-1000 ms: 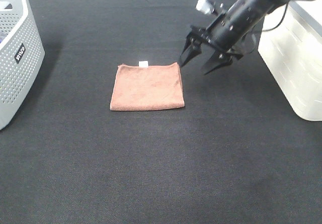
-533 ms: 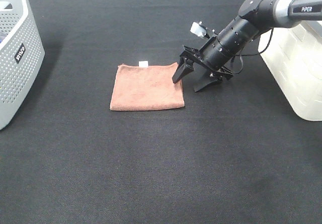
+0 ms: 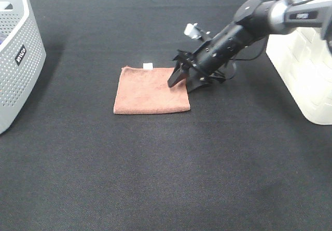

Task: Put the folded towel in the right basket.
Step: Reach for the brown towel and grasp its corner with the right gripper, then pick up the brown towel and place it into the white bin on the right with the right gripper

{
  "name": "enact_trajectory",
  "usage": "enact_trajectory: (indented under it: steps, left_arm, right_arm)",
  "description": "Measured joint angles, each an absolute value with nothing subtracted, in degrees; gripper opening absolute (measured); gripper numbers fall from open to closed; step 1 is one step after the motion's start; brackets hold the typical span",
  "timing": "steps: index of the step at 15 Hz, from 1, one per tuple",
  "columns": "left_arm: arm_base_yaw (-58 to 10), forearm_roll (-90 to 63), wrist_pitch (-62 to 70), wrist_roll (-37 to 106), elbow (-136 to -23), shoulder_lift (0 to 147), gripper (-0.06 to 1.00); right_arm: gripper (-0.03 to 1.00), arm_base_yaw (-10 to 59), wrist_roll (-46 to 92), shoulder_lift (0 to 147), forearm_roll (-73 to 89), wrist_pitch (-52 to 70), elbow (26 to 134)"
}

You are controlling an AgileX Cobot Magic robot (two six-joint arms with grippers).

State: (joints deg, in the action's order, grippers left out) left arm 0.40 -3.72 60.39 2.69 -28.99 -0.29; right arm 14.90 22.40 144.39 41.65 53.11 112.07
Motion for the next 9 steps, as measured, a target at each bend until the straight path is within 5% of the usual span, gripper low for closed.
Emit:
enact_trajectory:
  steps: [3, 9]
  left_arm:
    - [0.4, -3.7, 60.4, 2.7, -29.0, -0.3, 0.87]
    - [0.4, -3.7, 60.4, 2.7, -29.0, -0.3, 0.87]
  right_arm:
    - [0.02, 15.4, 22.4, 144.6, 41.0, 52.0, 112.0]
    - [0.0, 15.5, 22.5, 137.4, 38.6, 52.5, 112.0]
